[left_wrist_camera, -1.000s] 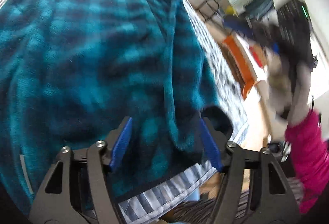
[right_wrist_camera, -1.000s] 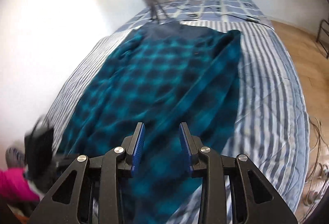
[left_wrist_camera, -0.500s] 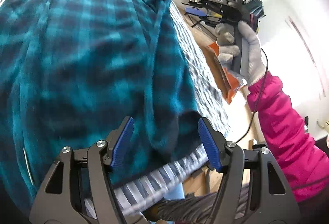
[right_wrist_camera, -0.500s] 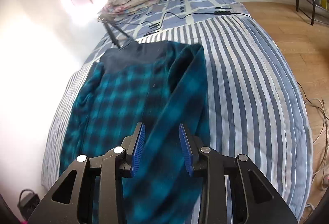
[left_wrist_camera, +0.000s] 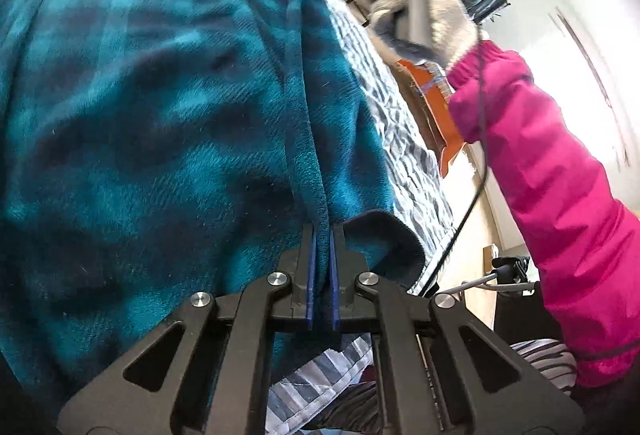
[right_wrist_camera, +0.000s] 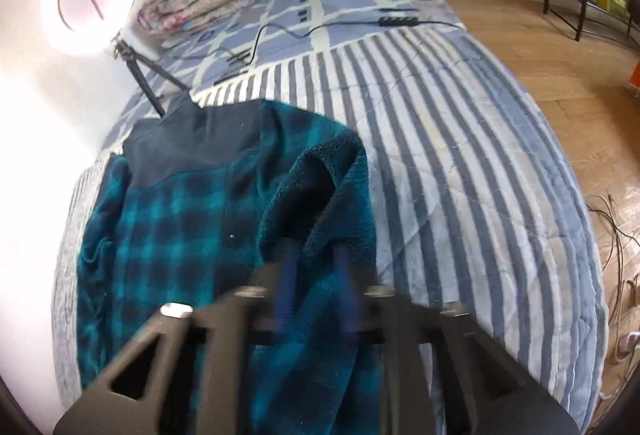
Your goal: Fold large clothes
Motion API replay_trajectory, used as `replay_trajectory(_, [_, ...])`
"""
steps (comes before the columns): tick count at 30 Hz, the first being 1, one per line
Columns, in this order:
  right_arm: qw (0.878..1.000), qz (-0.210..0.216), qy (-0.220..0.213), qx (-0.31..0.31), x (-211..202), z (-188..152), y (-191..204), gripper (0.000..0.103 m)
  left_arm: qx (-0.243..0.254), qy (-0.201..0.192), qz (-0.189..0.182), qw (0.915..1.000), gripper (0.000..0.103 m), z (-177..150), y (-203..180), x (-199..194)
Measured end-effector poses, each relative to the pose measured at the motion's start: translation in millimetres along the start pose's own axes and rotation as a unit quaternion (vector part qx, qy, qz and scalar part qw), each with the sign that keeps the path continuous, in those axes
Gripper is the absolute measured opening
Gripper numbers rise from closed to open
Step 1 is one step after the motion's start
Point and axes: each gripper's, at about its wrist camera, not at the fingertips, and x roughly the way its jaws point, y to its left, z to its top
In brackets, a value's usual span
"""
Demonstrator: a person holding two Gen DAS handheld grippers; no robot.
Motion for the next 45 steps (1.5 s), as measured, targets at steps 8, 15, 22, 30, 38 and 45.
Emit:
replay_trajectory(8, [0.998, 0.011, -0.048, -0.029, -31.8, -6.2, 23.1, 0.001, 0.038, -0.016, 0.01, 0.9991, 0.002, -13.1, -15.0, -22.6])
replay_trajectory(15, [0.992, 0.031, -0.055, -0.112, -31.0, 4.9, 91.4, 0.001, 0.056, -0.024, 0.022, 0.9979, 0.002, -20.3, -19.1, -32.1])
replay_trajectory(22, [0.985, 0.026, -0.006, -0.168, 42.0, -3.8, 131.4, 0.001, 0.042, -0.02, 0.039, 0.9982, 0.001, -23.2, -1.5, -31.9])
replay_trajectory(30, [0.985, 0.016, 0.029, -0.169, 87.1, -20.3, 124.0, 0.001, 0.028, -0.013, 0.043, 0.9986, 0.002, -23.2, 10.1, -25.5])
replay_trajectory(38, [0.988, 0.051, -0.001, -0.145, -14.4, -29.3, 102.5, 0.004, 0.043, -0.027, 0.052, 0.9974, 0.004, -22.0, -1.9, -52.3])
replay_trajectory(45, [0.983, 0.106, 0.017, -0.148, -115.0, -125.1, 65.4, 0.004, 0.048, -0.059, 0.044, 0.9962, 0.004, -15.2, -9.1, -78.2])
